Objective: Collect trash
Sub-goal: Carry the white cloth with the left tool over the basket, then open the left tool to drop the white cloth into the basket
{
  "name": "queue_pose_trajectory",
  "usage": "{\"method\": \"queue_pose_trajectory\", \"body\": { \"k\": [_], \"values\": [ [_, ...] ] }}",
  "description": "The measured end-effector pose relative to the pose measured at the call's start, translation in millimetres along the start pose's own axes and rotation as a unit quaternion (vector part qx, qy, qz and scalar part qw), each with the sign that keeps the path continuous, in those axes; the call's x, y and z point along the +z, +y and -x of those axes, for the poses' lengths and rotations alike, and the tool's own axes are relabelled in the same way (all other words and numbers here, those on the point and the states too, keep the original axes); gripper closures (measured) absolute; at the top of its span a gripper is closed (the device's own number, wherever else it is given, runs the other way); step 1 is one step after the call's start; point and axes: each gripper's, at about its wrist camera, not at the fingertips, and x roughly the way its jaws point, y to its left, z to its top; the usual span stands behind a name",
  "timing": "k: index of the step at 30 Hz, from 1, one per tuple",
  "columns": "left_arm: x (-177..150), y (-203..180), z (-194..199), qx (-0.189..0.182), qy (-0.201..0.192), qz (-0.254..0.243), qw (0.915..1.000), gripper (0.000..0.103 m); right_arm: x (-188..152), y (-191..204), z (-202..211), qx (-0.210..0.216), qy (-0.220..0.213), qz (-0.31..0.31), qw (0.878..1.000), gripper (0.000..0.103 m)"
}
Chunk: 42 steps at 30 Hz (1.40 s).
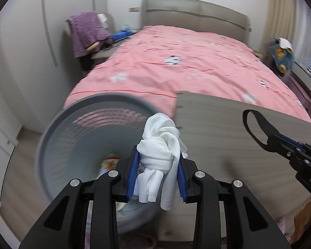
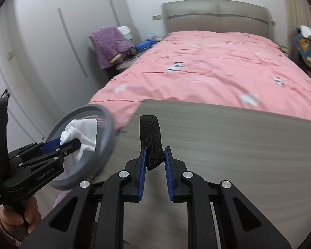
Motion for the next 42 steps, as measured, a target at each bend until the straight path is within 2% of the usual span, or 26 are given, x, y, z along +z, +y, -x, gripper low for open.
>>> {"method": "queue_pose_trajectory", "body": {
  "k": [5,12,22,24,26,29,30,35,42],
  "values": [
    [-3.8,47.4,1.6,0.031,0.001,0.027,0.9992,0.071,7.5,40.1,-20.7,0.027,0.01,0.027,0.999,0.085],
    [-3.4,89.1,-8.2,0.054,0.01,0.053,0.9971,0.071,15.4,85.2,-54.9,0.057,0.033,0.061,0.996,0.085],
    [3.2,102.9,-20.3,0.053,0.018,0.057,0.9968,0.07,21.3,117.5,-87.6,0.073,0.056,0.086,0.992,0.085],
    [3.9,103.7,-21.3,0.054,0.018,0.058,0.9967,0.069,21.2,119.5,-88.7,0.074,0.057,0.089,0.992,0.082],
    [4.2,105.0,-21.0,0.056,0.018,0.059,0.9965,0.064,21.6,120.8,-88.2,0.07,0.053,0.092,0.992,0.08],
    [4.6,107.4,-20.3,0.061,0.017,0.063,0.996,0.052,22.4,121.6,-86.3,0.07,0.048,0.09,0.992,0.069],
    [4.4,108.5,-19.2,0.063,0.016,0.065,0.9958,0.051,22.7,121.4,-86.5,0.07,0.048,0.089,0.992,0.066],
    [3.0,108.1,-13.7,0.067,0.01,0.068,0.9953,0.043,22.3,118.7,-84.4,0.068,0.048,0.082,0.993,0.063],
    [1.7,109.8,-8.3,0.072,0.007,0.07,0.995,0.039,22.5,116.6,-80.0,0.067,0.042,0.078,0.994,0.056]
  ]
}}
